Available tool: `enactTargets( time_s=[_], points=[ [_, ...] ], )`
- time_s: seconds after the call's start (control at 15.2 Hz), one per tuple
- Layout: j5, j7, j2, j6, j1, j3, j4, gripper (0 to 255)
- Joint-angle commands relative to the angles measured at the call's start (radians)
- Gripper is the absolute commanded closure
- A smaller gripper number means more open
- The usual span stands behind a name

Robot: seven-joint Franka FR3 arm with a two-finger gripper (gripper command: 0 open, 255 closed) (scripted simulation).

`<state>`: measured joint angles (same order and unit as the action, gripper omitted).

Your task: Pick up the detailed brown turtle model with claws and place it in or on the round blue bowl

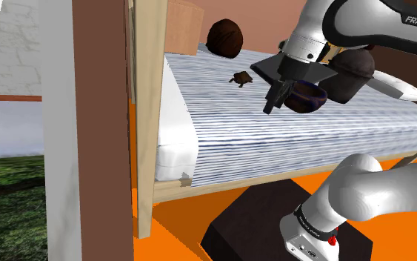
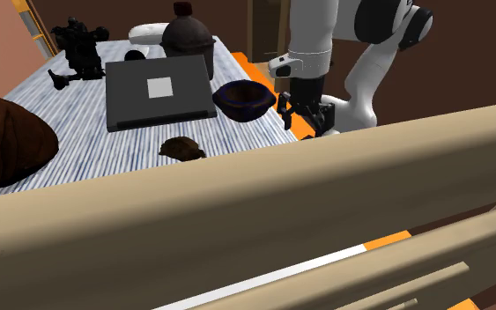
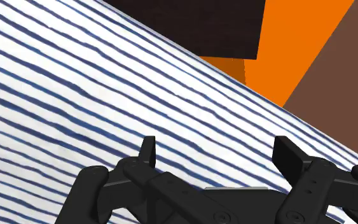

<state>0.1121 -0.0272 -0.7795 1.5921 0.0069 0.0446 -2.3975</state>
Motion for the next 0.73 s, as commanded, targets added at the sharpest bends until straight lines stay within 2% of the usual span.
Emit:
enactTargets(
  time_s=[0.0,0.33,0.66],
  points=[
    [0.0,0.0,0.0,0.0,0.0,0.0,0.0,0],
    [-0.009,0.287,0.175,0.107,-0.095,0.106,0.106,0],
    [-0.069,0.579,0.354,0.166,-0.195,0.189,0.244,0]
  ],
)
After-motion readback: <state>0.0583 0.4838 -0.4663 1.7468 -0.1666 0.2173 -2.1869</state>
